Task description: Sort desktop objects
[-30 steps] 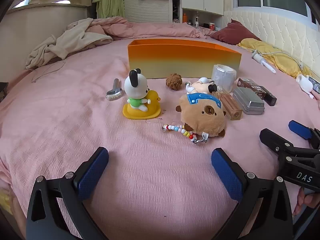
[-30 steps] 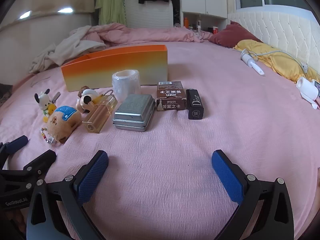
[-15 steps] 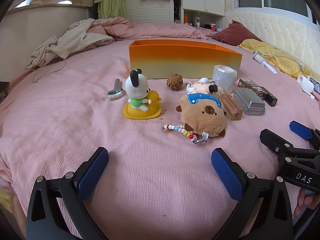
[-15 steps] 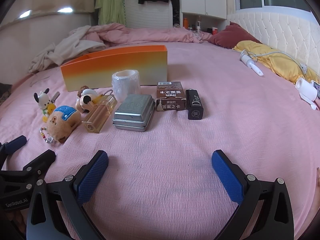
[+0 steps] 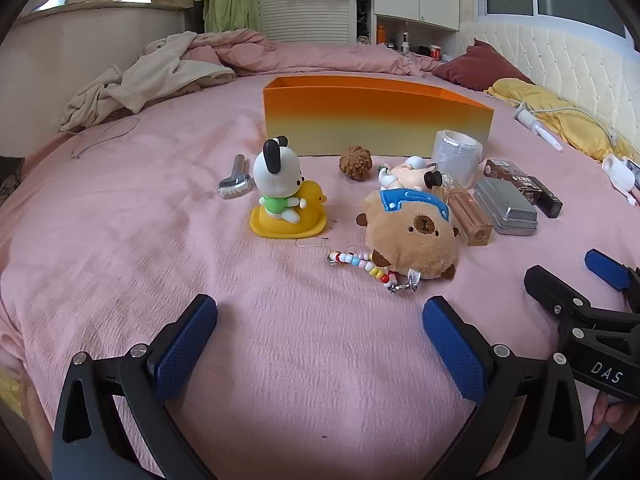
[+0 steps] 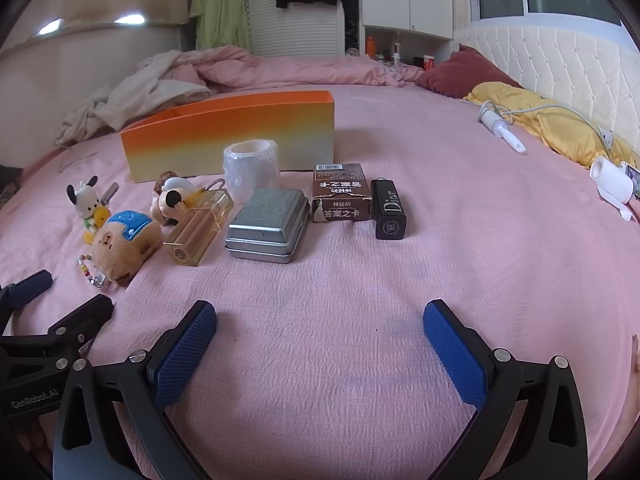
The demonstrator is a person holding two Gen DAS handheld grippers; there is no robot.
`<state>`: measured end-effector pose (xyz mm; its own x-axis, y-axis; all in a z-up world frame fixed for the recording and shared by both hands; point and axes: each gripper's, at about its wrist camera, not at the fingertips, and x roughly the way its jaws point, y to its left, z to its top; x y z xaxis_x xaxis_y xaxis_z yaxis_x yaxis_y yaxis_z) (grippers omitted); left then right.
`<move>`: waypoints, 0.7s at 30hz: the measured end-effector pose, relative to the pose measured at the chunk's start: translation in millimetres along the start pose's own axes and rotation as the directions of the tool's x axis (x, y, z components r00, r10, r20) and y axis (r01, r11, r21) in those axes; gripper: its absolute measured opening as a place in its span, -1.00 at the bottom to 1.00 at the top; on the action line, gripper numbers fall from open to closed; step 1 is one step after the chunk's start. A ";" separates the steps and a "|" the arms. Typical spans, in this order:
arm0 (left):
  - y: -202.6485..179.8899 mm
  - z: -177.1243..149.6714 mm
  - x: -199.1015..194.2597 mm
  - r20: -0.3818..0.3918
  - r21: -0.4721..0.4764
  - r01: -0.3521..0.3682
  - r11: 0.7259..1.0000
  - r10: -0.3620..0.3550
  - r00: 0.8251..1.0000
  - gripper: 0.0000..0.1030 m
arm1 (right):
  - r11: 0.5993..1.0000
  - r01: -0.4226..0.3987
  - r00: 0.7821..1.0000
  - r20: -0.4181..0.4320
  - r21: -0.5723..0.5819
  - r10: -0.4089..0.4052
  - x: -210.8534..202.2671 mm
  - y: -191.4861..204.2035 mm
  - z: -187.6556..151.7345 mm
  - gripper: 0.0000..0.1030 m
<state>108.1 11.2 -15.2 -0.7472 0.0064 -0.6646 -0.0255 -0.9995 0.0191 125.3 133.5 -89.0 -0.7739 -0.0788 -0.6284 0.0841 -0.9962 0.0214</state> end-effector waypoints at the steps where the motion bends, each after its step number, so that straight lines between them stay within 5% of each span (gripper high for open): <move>1: 1.9 0.0 0.2 0.000 0.003 0.002 1.000 -0.002 1.000 0.99 | 1.000 0.000 1.000 0.000 -0.001 0.000 0.0 -0.3 0.0 1.00; 21: 0.5 -1.1 -0.5 0.017 0.011 -0.017 1.000 0.017 1.000 0.99 | 1.000 0.002 1.000 0.000 -0.003 -0.002 0.3 -2.2 0.6 1.00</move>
<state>109.2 10.7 -15.6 -0.7588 -0.0101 -0.6513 -0.0202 -0.9990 0.0391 124.6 135.7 -88.7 -0.7744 -0.0766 -0.6280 0.0844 -0.9963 0.0173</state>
